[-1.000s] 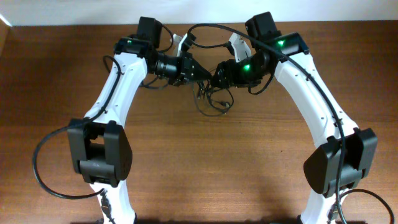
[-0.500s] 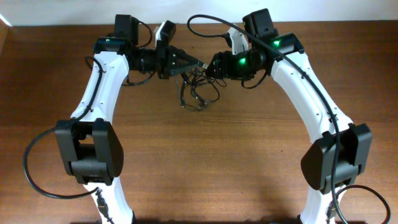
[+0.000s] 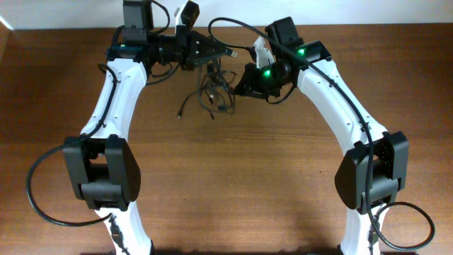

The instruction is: Untangle cables

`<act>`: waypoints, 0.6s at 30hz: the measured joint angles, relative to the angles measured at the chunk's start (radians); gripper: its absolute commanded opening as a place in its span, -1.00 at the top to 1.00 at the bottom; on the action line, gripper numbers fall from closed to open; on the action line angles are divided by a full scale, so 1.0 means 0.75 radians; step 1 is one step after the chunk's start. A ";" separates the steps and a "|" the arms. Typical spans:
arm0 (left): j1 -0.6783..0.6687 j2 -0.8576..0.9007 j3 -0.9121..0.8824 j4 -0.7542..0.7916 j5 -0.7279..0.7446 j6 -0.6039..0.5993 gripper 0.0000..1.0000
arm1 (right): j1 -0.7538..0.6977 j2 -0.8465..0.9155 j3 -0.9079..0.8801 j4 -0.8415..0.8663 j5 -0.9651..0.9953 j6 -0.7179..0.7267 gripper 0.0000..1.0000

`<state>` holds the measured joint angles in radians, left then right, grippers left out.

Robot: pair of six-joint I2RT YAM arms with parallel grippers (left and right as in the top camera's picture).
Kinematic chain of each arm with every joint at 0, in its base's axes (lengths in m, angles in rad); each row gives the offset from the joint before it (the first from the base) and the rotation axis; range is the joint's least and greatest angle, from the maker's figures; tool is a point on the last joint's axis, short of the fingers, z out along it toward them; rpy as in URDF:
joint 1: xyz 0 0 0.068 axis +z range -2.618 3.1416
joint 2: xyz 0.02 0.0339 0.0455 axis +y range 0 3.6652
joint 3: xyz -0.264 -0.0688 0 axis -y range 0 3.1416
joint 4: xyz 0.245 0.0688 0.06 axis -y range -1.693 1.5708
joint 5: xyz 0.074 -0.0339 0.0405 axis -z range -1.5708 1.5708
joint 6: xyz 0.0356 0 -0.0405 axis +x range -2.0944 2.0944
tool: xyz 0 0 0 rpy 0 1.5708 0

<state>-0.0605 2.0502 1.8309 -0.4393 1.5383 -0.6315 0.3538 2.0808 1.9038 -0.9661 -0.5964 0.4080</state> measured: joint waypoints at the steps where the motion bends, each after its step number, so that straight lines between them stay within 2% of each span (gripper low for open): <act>1: 0.001 0.000 0.000 0.009 -0.002 -0.002 1.00 | -0.008 0.000 0.000 0.003 -0.017 0.006 0.92; 5: 0.001 0.000 0.000 0.004 -0.070 0.078 1.00 | -0.148 0.000 0.000 -0.026 -0.077 0.003 0.92; 6: 0.001 0.000 0.000 -0.006 -0.113 0.095 1.00 | -0.212 0.000 0.000 -0.058 -0.086 -0.003 0.81; 8: 0.000 0.000 0.000 -0.046 -0.213 0.109 1.00 | -0.261 0.000 0.000 -0.069 -0.126 -0.027 0.21; 9: 0.000 0.000 0.001 -0.078 -0.274 0.114 1.00 | -0.271 0.000 0.000 -0.067 -0.166 -0.039 0.13; 12: 0.000 0.001 0.001 -0.105 -0.449 0.060 1.00 | -0.261 0.000 0.000 -0.032 -0.258 -0.007 0.13; 18: 0.000 0.001 0.000 0.038 -0.560 -0.226 1.00 | -0.209 0.001 0.000 0.214 -0.293 0.216 0.13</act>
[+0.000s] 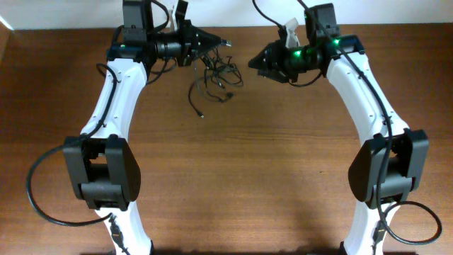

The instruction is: Untangle cables

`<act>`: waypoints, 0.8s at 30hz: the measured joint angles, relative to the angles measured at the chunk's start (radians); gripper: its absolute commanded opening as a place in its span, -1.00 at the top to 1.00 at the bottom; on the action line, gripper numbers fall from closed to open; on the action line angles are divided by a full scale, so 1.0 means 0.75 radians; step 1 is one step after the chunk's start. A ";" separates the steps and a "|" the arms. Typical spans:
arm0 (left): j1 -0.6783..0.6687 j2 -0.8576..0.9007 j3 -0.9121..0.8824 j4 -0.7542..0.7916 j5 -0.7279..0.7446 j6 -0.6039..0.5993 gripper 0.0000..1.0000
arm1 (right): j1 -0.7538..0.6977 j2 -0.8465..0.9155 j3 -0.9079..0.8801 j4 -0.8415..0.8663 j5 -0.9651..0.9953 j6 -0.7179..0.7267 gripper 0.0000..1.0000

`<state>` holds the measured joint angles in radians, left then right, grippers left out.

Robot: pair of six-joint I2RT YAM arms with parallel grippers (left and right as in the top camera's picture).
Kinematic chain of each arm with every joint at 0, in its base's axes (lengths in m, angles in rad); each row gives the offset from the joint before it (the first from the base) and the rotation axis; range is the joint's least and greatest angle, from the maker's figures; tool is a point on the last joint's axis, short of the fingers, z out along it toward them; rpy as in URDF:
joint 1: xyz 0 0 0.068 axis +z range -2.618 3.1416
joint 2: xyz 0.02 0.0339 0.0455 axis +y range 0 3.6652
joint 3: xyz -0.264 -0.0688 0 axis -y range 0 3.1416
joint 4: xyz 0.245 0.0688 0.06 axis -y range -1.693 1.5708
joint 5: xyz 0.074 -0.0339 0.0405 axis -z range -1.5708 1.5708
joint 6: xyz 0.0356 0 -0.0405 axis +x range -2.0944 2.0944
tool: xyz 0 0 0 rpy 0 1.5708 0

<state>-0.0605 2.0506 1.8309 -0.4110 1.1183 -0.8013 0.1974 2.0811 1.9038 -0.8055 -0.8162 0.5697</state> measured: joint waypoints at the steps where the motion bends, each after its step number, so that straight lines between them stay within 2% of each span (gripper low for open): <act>1: 0.000 0.000 0.000 0.025 0.004 -0.033 1.00 | 0.012 0.000 0.000 0.032 -0.003 0.032 0.13; 5: 0.000 0.001 0.000 0.195 0.046 -0.194 1.00 | 0.056 0.002 0.000 0.129 0.005 0.159 0.13; 9: -0.008 0.001 0.000 0.293 0.100 -0.289 1.00 | 0.081 0.016 0.000 0.188 0.013 0.254 0.16; 13: -0.024 0.002 0.000 0.317 0.120 -0.339 1.00 | 0.095 0.077 0.000 0.256 0.013 0.326 0.32; 20: -0.024 0.002 0.000 0.376 0.135 -0.402 1.00 | 0.095 0.079 0.000 0.341 0.013 0.408 0.92; 24: -0.022 0.002 0.000 0.375 0.138 -0.382 0.98 | 0.095 0.079 0.004 0.215 0.024 0.302 0.92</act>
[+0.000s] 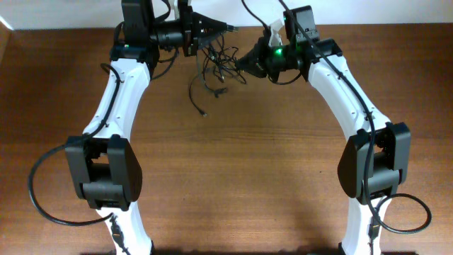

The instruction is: Untangle cables

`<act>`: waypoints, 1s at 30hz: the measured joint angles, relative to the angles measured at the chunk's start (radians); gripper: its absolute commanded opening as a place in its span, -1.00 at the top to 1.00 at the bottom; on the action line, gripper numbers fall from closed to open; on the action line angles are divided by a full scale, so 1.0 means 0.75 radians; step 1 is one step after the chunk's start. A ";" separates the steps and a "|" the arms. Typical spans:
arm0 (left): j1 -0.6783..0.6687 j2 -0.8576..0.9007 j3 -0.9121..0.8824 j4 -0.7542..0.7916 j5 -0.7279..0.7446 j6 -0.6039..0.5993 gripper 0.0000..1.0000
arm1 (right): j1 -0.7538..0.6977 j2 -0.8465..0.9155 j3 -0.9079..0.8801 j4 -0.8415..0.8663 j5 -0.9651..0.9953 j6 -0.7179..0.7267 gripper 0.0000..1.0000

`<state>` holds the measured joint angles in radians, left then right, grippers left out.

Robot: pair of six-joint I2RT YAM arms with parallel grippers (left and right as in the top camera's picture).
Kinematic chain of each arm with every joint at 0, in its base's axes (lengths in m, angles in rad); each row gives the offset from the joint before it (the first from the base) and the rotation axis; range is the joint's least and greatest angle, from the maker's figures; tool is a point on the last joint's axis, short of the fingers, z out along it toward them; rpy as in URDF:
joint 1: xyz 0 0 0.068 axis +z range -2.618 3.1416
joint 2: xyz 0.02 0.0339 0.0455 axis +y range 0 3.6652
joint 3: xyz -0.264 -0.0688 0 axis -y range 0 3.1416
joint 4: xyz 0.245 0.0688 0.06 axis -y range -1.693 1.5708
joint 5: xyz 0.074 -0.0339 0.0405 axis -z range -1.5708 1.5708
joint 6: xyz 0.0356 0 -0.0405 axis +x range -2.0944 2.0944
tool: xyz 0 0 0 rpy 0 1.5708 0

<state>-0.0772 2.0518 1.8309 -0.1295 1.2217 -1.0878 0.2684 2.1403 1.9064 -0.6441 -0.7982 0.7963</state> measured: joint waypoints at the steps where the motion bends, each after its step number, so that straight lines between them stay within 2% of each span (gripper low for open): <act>1: 0.002 0.000 0.000 -0.002 0.002 0.053 0.98 | -0.002 0.000 0.002 -0.061 0.007 -0.063 0.92; 5: 0.010 0.000 0.001 -0.114 -0.004 0.277 1.00 | -0.023 0.001 0.009 -0.288 0.066 -0.254 0.92; 8: 0.016 0.000 0.013 -0.388 -0.102 0.484 1.00 | -0.071 0.001 0.010 -0.379 0.117 -0.366 0.92; 9: 0.017 0.000 0.017 -0.581 -0.218 0.574 1.00 | -0.099 0.001 0.010 -0.409 0.142 -0.402 0.92; 11: 0.018 0.001 0.017 -0.806 -0.468 0.669 1.00 | -0.131 -0.006 0.010 -0.470 0.209 -0.456 0.92; 13: 0.017 0.002 0.015 -0.937 -0.726 0.719 1.00 | -0.136 -0.047 0.009 -0.534 0.298 -0.514 0.92; 15: 0.016 0.002 0.015 -1.053 -0.897 0.775 0.94 | -0.121 -0.137 0.009 -0.599 0.376 -0.576 0.92; 17: 0.016 0.002 0.015 -1.120 -0.978 0.845 0.78 | -0.113 -0.220 0.009 -0.645 0.405 -0.645 0.92; 19: 0.014 0.002 0.015 -1.170 -1.032 0.948 0.28 | -0.101 -0.288 0.010 -0.708 0.446 -0.695 0.92; 22: 0.025 0.002 0.016 -1.258 -1.246 1.047 -0.21 | -0.099 -0.328 0.009 -0.793 0.542 -0.752 0.92; 24: 0.033 0.002 0.016 -1.299 -1.401 1.094 -0.26 | -0.099 -0.344 0.009 -0.857 0.571 -0.816 0.92; 26: 0.033 0.002 0.016 -1.308 -1.465 1.144 -0.30 | -0.097 -0.347 0.009 -0.904 0.572 -0.863 0.92; 29: 0.030 0.002 0.016 -1.276 -1.315 1.328 -0.33 | -0.066 -0.347 0.009 -0.912 0.580 -0.914 0.92; 30: 0.022 0.002 0.016 -1.249 -1.149 1.435 -0.33 | -0.036 -0.347 0.009 -0.913 0.580 -0.927 0.92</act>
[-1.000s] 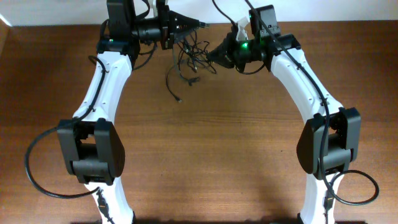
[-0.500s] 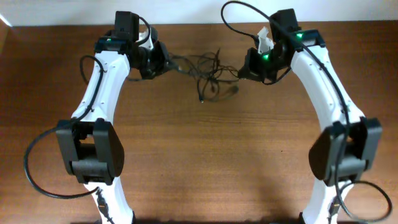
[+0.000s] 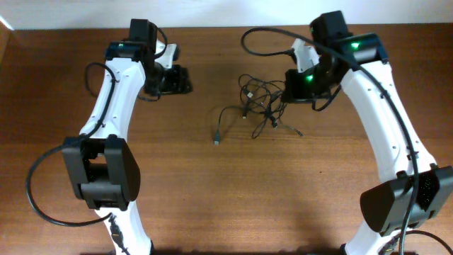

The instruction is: Untangle cables

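A bundle of thin black cables [image 3: 256, 99] lies knotted on the brown table [image 3: 226, 198], right of centre at the back. One strand trails out to the left and ends in a plug [image 3: 216, 139]. My right gripper [image 3: 283, 91] is at the right edge of the bundle and looks shut on a cable there. Off to the left, my left gripper [image 3: 185, 79] is well apart from the bundle, looks open, and holds nothing.
The thick black supply cable of the right arm [image 3: 265, 32] loops over the back of the table above the bundle. The table's far edge and a white wall run just behind both grippers.
The left gripper has let go of the bundle and drawn back to the left. The right gripper has moved right and toward the front, and the bundle now lies beside it.
At first both grippers were at the back centre, the left one holding the tangle up and the right close against it. Then the right gripper stood further right, then back at the bundle. Now only the right gripper is on the cables, with the left one away.
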`<act>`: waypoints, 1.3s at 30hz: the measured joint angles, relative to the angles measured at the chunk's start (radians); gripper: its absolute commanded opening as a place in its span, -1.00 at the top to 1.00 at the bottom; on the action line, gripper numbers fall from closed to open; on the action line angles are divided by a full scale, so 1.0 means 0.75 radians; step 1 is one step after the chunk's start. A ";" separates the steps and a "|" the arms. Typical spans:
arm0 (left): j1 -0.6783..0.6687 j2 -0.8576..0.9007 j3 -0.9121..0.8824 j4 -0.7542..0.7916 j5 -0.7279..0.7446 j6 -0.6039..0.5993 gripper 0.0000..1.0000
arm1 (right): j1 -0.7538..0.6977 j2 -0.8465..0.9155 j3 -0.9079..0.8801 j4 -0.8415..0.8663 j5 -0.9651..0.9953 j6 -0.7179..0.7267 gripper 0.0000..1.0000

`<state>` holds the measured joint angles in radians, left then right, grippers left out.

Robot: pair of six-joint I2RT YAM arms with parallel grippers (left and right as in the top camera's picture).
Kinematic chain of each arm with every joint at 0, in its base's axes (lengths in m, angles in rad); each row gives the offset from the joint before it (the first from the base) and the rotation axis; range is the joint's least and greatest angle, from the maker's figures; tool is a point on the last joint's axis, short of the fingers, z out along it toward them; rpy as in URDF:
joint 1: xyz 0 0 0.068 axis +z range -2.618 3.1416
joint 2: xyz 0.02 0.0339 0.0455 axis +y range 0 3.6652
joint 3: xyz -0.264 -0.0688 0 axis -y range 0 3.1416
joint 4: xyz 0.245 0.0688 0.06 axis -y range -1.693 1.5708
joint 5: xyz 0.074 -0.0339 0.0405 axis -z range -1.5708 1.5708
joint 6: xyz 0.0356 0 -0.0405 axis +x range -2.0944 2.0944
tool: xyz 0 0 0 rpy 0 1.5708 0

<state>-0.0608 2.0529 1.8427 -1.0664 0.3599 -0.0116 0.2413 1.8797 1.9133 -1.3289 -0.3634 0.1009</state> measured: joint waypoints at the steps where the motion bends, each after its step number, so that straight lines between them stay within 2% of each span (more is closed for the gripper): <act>1: -0.014 0.000 0.000 0.013 0.093 0.051 -0.34 | 0.016 0.000 0.000 0.000 0.000 -0.002 0.92; 3: -0.081 0.000 -0.001 0.104 0.319 0.133 -0.33 | 0.046 0.000 0.000 -0.012 0.000 -0.006 0.92; 5: -0.162 0.000 -0.001 0.174 0.425 0.162 -0.31 | 0.051 -0.001 0.000 -0.043 0.000 -0.006 0.92; 11: -0.366 0.027 -0.001 0.272 0.509 0.180 -0.24 | 0.051 -0.002 0.000 -0.074 0.000 -0.007 0.92; 15: -0.389 0.157 -0.001 0.272 0.554 0.191 -0.13 | 0.051 -0.002 0.000 -0.074 0.000 -0.009 0.92; 18: -0.389 0.198 -0.001 0.273 0.559 0.199 0.21 | 0.051 -0.002 0.000 -0.074 0.000 -0.009 0.92; 20: -0.389 0.203 -0.001 0.272 0.563 0.206 0.63 | 0.051 -0.002 0.000 -0.074 0.000 -0.009 0.92; 21: -0.389 0.203 -0.001 0.272 0.565 0.206 1.00 | 0.051 -0.002 0.000 -0.073 0.000 -0.009 0.92; 27: -0.368 0.205 0.005 0.280 0.573 0.193 1.00 | 0.051 -0.002 0.000 -0.072 0.075 0.039 0.92; 31: -0.227 0.192 0.082 0.191 0.579 0.164 1.00 | 0.051 -0.002 0.000 -0.064 0.235 0.145 0.92; 33: -0.176 0.130 0.082 0.143 0.578 0.160 1.00 | 0.049 0.008 0.000 -0.048 0.275 0.182 0.92; 39: -0.179 -0.202 0.084 0.121 0.578 0.160 1.00 | -0.009 0.185 0.001 -0.037 0.298 0.237 0.92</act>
<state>-0.1951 1.9015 1.9060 -0.9760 0.7937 0.1081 0.2344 2.0182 1.9137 -1.3567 -0.1398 0.2783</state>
